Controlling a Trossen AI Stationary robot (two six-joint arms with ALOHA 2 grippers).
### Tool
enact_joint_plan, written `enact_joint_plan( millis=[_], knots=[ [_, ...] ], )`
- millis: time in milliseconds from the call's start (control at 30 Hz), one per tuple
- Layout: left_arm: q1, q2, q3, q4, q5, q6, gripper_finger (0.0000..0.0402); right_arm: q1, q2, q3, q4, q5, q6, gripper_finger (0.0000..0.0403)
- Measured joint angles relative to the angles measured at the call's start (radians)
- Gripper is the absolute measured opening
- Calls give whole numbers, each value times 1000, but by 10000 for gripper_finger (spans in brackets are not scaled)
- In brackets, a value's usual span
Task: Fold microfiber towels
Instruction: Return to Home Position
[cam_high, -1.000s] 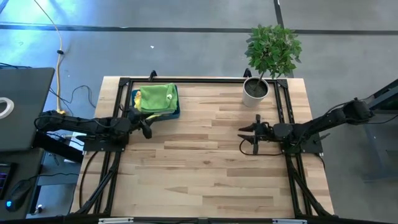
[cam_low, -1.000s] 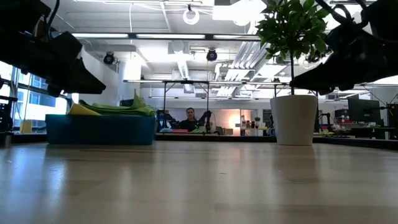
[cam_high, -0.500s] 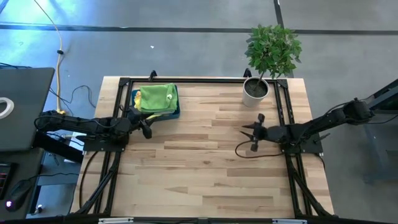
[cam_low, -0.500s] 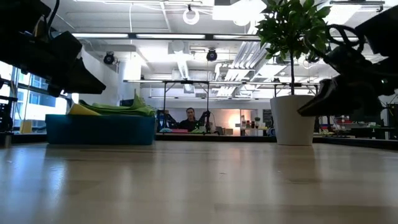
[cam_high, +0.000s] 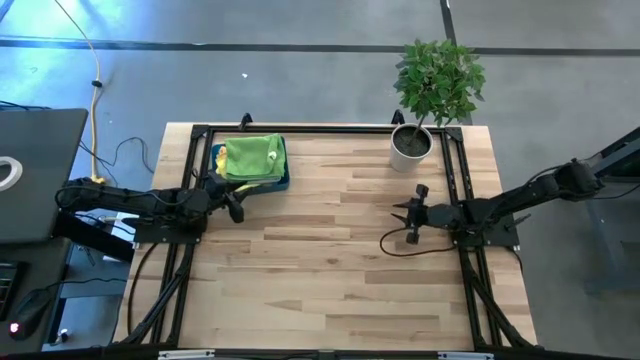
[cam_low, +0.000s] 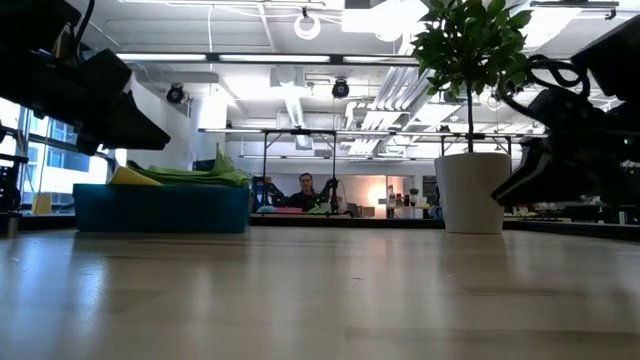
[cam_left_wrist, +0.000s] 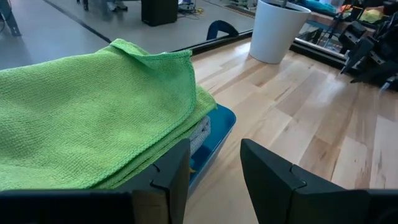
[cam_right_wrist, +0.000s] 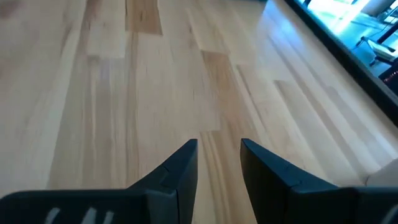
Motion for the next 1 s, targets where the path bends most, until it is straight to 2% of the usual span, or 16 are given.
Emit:
enact_joint_plan(
  millis=[233, 533, 700, 1000],
  knots=[
    [5, -52, 0, 0, 2, 0, 133, 0, -234, 0, -86, -1, 0, 113],
    [83, -217, 0, 0, 2, 0, 133, -20, -501, 0, -101, -1, 0, 113],
    [157, -280, 0, 0, 1, 0, 133, -107, -582, 0, -101, -1, 0, 113],
    [293, -286, 0, 0, 0, 0, 133, -331, -633, 0, -102, -1, 0, 113]
  ],
)
